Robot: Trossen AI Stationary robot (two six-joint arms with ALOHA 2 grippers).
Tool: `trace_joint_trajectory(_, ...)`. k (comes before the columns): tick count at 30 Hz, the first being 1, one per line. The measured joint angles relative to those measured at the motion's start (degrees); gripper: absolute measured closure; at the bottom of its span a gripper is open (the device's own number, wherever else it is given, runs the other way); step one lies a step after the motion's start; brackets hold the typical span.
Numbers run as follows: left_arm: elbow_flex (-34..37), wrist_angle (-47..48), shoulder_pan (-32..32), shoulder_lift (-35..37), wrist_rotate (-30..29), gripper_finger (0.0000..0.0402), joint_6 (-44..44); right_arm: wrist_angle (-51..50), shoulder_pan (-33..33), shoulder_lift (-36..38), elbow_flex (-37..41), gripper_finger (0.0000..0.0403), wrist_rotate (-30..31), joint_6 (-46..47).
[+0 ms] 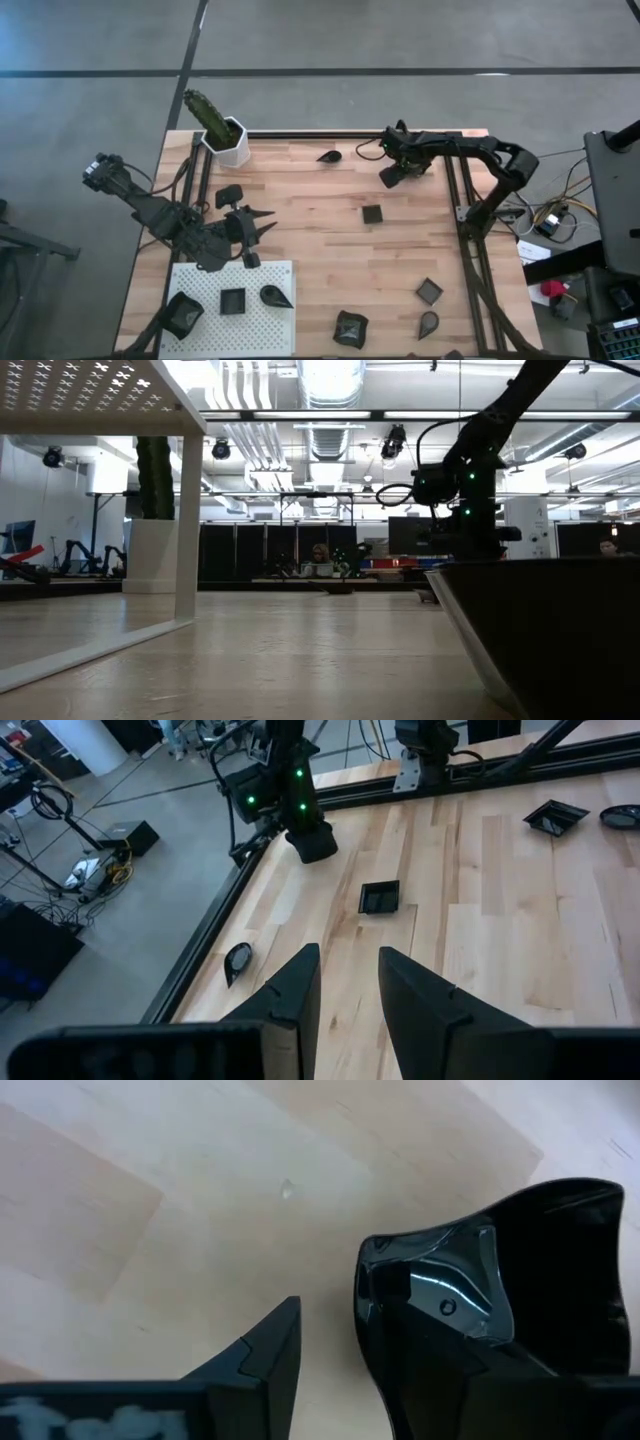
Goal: Pick & Place Mini shaped plates
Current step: Stack the distorted square plate on top of the other distorted square plate on the shelf
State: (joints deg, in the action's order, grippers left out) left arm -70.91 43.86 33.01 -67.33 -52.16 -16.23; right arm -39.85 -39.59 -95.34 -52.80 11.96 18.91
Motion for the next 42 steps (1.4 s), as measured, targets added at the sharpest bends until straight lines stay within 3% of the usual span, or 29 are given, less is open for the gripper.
trace_joint_trajectory(4, 0.0, 0.0, 0.0, 0.0, 0.0, 0.0303, 0.0, 0.2, 0.0, -0.1, 0.0, 0.0295, 0.0, -1.8)
trace_joint_trajectory(10, 0.0, 0.0, 0.0, 0.0, 0.0, 0.0303, 0.0, 0.4, 0.6, 0.3, 0.0, 0.0385, 0.8, -5.4)
trace_joint_trajectory(17, 0.0, 0.0, 0.0, 0.0, 0.0, 0.0303, 0.2, -0.5, 6.0, 1.9, -1.7, 0.0394, 3.3, -6.5)
trace_joint_trajectory(26, 0.0, 0.0, 0.0, 0.0, 0.0, 0.0303, 0.8, -0.5, 20.1, 1.5, -11.4, 0.0394, 5.3, -10.1)
trace_joint_trajectory(31, 0.0, -0.1, 0.0, 0.0, 0.0, 0.0303, 0.8, -0.4, 27.8, -2.2, -17.3, 0.0394, 6.0, -16.9)
trace_joint_trajectory(42, 0.0, 0.2, 0.0, 0.0, 0.2, 0.0303, 0.9, 2.9, 41.3, -13.0, -26.2, 0.0394, 5.3, -41.0)
